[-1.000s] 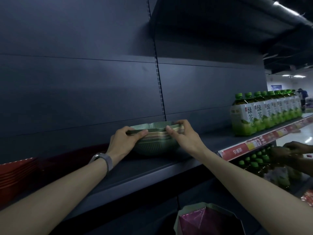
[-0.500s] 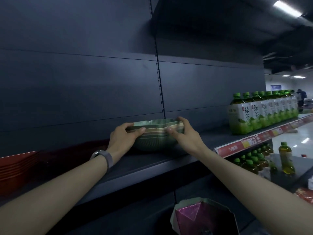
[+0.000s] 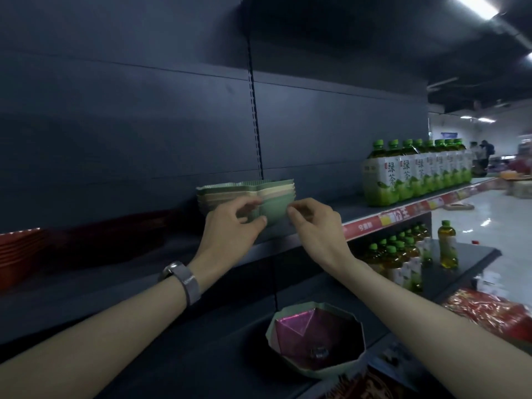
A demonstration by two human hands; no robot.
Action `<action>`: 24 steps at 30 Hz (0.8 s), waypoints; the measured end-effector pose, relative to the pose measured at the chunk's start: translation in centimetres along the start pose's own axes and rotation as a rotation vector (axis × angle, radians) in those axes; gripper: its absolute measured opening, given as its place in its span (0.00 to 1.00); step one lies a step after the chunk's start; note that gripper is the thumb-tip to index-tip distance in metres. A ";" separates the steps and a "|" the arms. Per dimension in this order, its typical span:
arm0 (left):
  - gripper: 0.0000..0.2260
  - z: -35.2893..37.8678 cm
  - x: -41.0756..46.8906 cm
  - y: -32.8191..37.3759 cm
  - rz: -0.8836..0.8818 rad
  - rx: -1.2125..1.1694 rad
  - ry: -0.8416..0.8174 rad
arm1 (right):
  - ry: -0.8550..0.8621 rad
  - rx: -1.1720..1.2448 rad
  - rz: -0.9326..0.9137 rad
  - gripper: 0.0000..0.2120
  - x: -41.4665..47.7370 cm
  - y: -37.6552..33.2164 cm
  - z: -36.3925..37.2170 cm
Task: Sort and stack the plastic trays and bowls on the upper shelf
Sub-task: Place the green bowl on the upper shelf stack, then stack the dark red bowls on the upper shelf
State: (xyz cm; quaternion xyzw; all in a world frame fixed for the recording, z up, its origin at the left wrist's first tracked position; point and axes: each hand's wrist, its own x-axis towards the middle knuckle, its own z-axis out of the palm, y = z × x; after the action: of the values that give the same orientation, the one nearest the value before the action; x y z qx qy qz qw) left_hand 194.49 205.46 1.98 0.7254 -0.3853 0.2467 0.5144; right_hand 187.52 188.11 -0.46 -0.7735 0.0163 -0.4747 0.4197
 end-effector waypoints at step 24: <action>0.09 9.7 -14.7 -13.6 -0.330 0.203 -0.466 | -0.408 -0.501 0.210 0.04 -15.5 15.0 -0.9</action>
State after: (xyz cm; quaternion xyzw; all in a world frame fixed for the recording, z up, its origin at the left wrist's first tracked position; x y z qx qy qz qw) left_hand 196.66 203.22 -20.04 0.8630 -0.3431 0.0238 0.3701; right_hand 183.88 184.41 -21.40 -0.9257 0.1279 -0.2457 0.2577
